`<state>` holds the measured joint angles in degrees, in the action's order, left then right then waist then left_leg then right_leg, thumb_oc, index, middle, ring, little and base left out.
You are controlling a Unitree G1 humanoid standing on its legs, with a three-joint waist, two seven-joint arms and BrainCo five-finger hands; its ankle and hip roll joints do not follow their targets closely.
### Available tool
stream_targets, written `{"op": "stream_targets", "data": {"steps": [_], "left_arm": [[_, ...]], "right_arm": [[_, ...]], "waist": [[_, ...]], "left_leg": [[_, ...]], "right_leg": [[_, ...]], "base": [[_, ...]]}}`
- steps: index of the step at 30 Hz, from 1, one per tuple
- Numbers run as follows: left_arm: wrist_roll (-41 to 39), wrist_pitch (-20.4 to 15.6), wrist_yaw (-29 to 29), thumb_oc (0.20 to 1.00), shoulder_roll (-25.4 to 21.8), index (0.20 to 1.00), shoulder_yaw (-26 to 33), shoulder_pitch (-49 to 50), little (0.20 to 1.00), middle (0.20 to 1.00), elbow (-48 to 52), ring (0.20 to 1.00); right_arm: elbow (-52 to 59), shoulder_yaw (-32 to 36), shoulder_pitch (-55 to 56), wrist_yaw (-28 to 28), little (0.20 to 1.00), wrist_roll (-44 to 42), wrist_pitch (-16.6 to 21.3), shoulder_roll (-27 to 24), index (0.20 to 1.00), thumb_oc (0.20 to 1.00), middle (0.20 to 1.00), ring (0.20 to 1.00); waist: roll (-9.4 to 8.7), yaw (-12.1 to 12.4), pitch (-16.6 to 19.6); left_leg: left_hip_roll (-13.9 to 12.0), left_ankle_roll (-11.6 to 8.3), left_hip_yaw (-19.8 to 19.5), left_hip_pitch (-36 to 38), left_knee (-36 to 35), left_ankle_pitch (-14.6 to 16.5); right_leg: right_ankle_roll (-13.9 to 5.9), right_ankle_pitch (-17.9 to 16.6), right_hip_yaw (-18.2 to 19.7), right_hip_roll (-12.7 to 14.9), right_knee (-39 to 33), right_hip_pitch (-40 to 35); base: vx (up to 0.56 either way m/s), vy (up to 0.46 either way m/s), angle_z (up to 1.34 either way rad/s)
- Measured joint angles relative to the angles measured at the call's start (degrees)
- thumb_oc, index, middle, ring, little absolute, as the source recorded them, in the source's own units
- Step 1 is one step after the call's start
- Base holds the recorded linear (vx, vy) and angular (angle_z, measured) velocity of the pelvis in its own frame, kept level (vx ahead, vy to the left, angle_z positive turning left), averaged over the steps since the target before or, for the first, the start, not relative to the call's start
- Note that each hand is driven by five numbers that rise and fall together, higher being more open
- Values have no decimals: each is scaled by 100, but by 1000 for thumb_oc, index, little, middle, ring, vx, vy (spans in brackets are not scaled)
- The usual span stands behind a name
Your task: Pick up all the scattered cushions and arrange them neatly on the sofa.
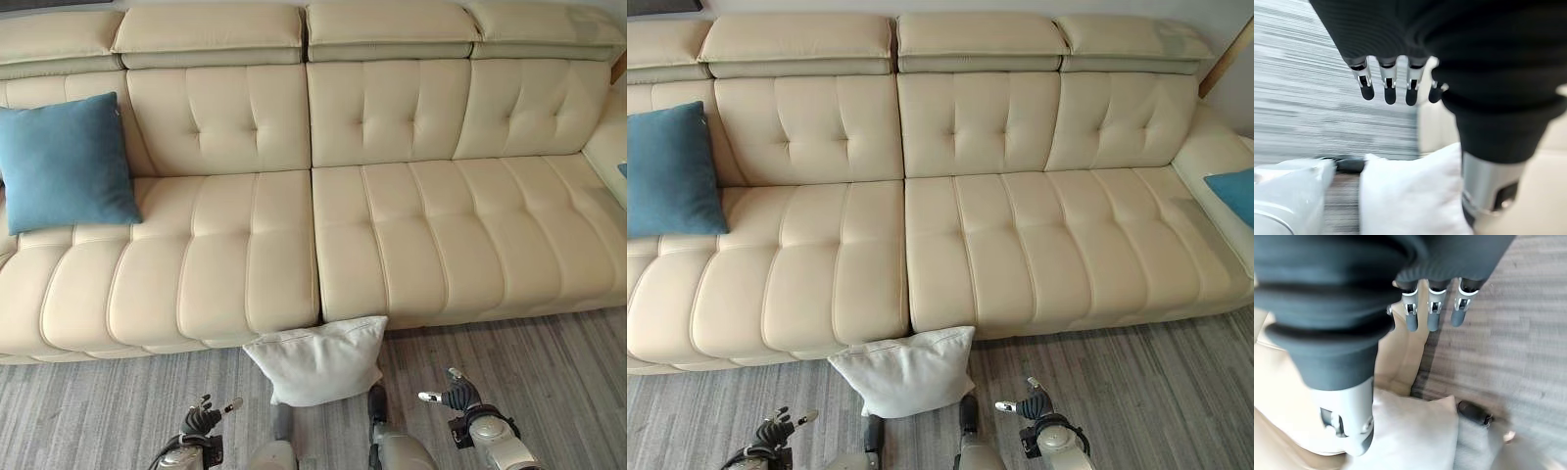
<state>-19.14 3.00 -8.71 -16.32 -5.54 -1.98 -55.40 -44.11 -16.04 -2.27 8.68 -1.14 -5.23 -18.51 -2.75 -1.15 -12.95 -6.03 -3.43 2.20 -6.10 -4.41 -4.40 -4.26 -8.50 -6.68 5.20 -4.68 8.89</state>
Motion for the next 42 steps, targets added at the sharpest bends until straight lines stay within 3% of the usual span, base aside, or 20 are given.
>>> {"op": "stream_targets", "data": {"steps": [2, 5, 7, 9, 11, 14, 16, 17, 23, 26, 29, 30, 31, 36, 40, 41, 42], "left_arm": [[-27, -70, -52, 1000, 29, 1000, -118, -350, 1000, 1000, -134, 1000], [-147, -143, -190, 1000, 83, 1000, -154, -1012, 1000, 1000, -348, 1000], [-306, -273, -396, 1000, -69, 1000, -153, -1800, 1000, 1000, -793, 1000], [-504, -317, -527, 1000, -322, 1000, -104, -2266, 1000, 1000, -957, 1000], [-724, -328, -709, 1000, -705, 1000, -108, -2830, 1000, 1000, -1195, 1000], [-794, -415, -912, 1000, -1407, 1000, -149, -3655, 1000, 1000, -866, 1000], [-795, -498, -1066, 1000, -1736, 1000, -339, -4025, 1000, 1000, -565, 1000], [-791, -601, -1177, 1000, -1782, 1000, -385, -4256, 1000, 1000, -217, 1000], [-667, -659, -1452, 1000, -1669, 1000, -1249, -5078, 1000, 1000, 398, 1000], [-617, -697, -1781, 1000, -1631, 1000, -1840, -5985, 1000, 1000, 1198, 1000], [-583, -871, -1959, 1000, -1580, 1000, -1889, -6186, 1000, 1000, 1924, 1000], [-674, -962, -1955, 743, -1449, 743, -1880, -6132, 743, 743, 1935, 743], [-820, -1047, -1942, 200, -1211, 200, -1768, -6035, 200, 200, 1913, 200], [-1898, -1115, -1862, 200, -538, 200, -1418, -5801, 200, 200, 1906, 200], [-2421, -1013, -1741, 200, -241, 200, -1333, -5042, 200, 200, 2287, 200], [-2473, -1034, -1674, 200, -138, 200, -1244, -4288, 200, 200, 2703, 200], [-2471, -1145, -1498, 200, -92, 200, -1246, -3468, 200, 200, 3198, 200]], "right_arm": [[-309, -147, -516, 86, 1000, -6, 6, -6, 1000, 1000, 1000, 1000], [-664, -146, -1180, 234, 1000, -21, 17, -63, 1000, 1000, 1000, 1000], [-1272, -128, -2100, 392, 1000, -269, 15, -122, 1000, 1000, 1000, 1000], [-1335, -152, -2723, 508, 1000, -477, 27, -248, 1000, 1000, 1000, 1000], [-1462, -177, -3533, 681, 1000, -729, 37, -488, 1000, 1000, 1000, 1000], [-1338, -146, -4759, 997, 1000, -983, 217, -950, 1000, 1000, 1000, 1000], [-1074, -144, -5207, 1168, 1000, -1147, 299, -1115, 1000, 1000, 1000, 1000], [-707, -147, -5331, 1290, 1000, -1245, 412, -1186, 1000, 1000, 1000, 1000], [-6, -356, -5595, 1756, 1000, -1531, 522, -1099, 1000, 1000, 1000, 1000], [426, -367, -5789, 2097, 1000, -1613, 798, -1080, 1000, 1000, 1000, 1000], [621, -268, -6079, 2184, 1000, -1806, 1258, -1023, 1000, 1000, 1000, 1000], [598, -240, -6109, 2168, 545, -1867, 1273, -983, 545, 545, 545, 545], [542, -184, -6132, 2062, 200, -2050, 1334, -853, 200, 200, 200, 200], [379, 233, -5971, 1814, 200, -2863, 1523, -252, 200, 200, 200, 200], [740, 434, -5088, 1709, 200, -3668, 1654, 14, 200, 200, 200, 200], [1239, 447, -4255, 1612, 200, -3749, 1812, 198, 200, 200, 200, 200], [1731, 312, -3334, 1442, 200, -3789, 2142, 242, 200, 200, 200, 200]], "waist": [[23, 43, -235], [158, 11, -661], [255, 18, -1054], [249, 35, -1413], [223, 42, -1545], [182, 64, -2084], [178, 95, -2111], [165, 170, -2121], [137, 99, -2113], [96, -57, -2093], [90, -32, -2101], [89, -13, -2099], [88, -12, -2093], [86, -31, -2073], [91, -135, -2052], [87, -173, -1384], [68, -196, -583]], "left_leg": [[-116, -117, -7, -459, 148, -198], [-128, -169, -171, -1090, 469, -221], [-115, -190, -278, -2019, 1036, -112], [-82, -214, -351, -2450, 1181, -125], [-56, -170, -357, -3248, 1445, -92], [5, -147, -404, -4330, 1927, -128], [39, -175, -493, -5075, 2262, -161], [56, -168, -534, -5513, 2535, -124], [217, -133, -685, -6285, 3169, 84], [324, -128, -771, -7069, 3362, 131], [343, -206, -843, -8075, 4017, 222], [346, -214, -859, -8166, 4095, 253], [351, -240, -892, -8168, 4114, 272], [405, -193, -932, -7773, 3881, 238], [408, -66, -764, -6112, 2871, -126], [444, -89, -743, -5944, 2538, -210], [455, -59, -667, -6076, 2530, -205]], "right_leg": [[139, -176, -88, -116, 37, 373], [171, -187, -172, -118, 182, 854], [293, 5, -267, -55, 769, 1747], [276, 19, -282, -10, 1033, 2201], [324, 102, -261, 69, 1437, 3044], [324, 134, -241, 181, 2067, 4164], [354, 229, -254, 230, 2467, 4896], [460, 314, -254, 284, 2840, 5354], [496, 699, -281, 524, 3748, 6167], [427, 873, -259, 629, 4164, 7011], [538, 1009, -202, 648, 4795, 8022], [602, 1073, -181, 651, 4866, 8118], [610, 1084, -173, 660, 4914, 8131], [546, 1038, -128, 623, 4640, 7731], [393, 676, -108, 608, 3606, 6079], [244, 598, -75, 596, 3321, 5953], [246, 554, -16, 606, 3352, 6119]], "base": [[-122, -47, 8], [-100, -47, 20], [-89, -52, 20], [-32, -13, 17], [-101, 14, 14], [-55, 11, 10], [17, 5, 16], [60, 9, 22], [49, -2, 16], [38, -34, 13], [51, -16, 7], [0, 0, 0], [15, -27, 4], [-7, -9, 1], [-70, 2, -3], [-71, 36, -8], [-76, 31, -1]]}}
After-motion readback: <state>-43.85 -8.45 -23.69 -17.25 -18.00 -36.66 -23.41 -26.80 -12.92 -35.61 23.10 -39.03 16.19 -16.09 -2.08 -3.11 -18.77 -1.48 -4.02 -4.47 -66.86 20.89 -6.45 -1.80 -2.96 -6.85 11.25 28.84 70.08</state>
